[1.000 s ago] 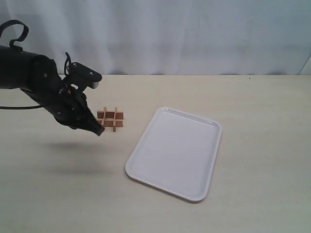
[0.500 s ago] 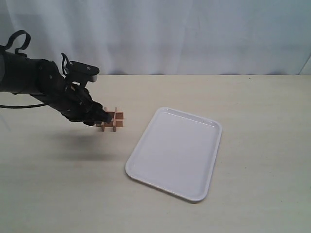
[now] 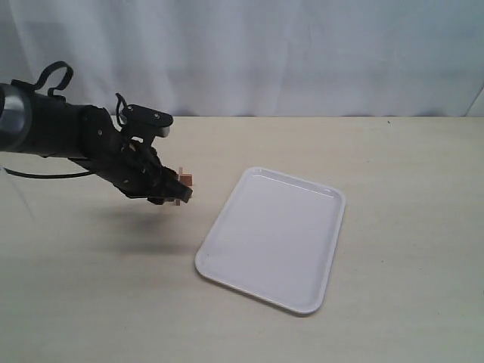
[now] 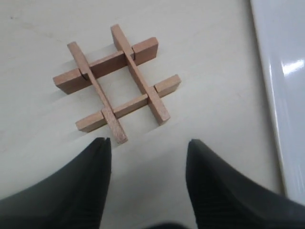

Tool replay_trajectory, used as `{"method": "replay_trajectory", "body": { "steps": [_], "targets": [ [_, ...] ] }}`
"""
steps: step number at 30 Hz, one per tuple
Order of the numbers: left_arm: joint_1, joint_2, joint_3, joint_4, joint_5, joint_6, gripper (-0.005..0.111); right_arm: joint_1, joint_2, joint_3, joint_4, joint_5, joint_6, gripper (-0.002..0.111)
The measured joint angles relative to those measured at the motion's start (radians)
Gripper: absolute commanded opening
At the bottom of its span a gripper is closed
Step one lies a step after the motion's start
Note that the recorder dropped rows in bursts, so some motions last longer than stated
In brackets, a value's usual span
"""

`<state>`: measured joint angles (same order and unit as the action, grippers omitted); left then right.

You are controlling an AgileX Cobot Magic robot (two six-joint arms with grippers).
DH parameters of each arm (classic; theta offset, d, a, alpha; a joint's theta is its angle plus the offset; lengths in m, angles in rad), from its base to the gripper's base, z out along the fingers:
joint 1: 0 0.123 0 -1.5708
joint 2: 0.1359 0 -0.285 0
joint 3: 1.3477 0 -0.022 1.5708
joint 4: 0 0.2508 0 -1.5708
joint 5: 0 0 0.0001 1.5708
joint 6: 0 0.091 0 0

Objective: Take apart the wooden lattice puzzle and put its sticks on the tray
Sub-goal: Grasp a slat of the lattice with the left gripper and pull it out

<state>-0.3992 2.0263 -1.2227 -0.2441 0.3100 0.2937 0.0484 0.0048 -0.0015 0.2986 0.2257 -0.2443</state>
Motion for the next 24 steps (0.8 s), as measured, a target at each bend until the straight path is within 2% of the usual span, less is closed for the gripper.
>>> {"method": "replay_trajectory", "body": {
  "steps": [7,16,24],
  "targets": [
    [0.000,0.000,0.000,0.046,-0.007,-0.062,0.047,0.000,0.000,0.000,0.000,0.000,0.000,0.005],
    [-0.016,0.000,-0.029,0.417,0.077,-0.427,0.047,0.000,0.000,0.000,0.000,0.000,0.000,0.005],
    [-0.034,0.023,-0.029,0.459,0.068,-0.474,0.047,0.000,0.000,0.000,0.000,0.000,0.000,0.005]
  ]
}}
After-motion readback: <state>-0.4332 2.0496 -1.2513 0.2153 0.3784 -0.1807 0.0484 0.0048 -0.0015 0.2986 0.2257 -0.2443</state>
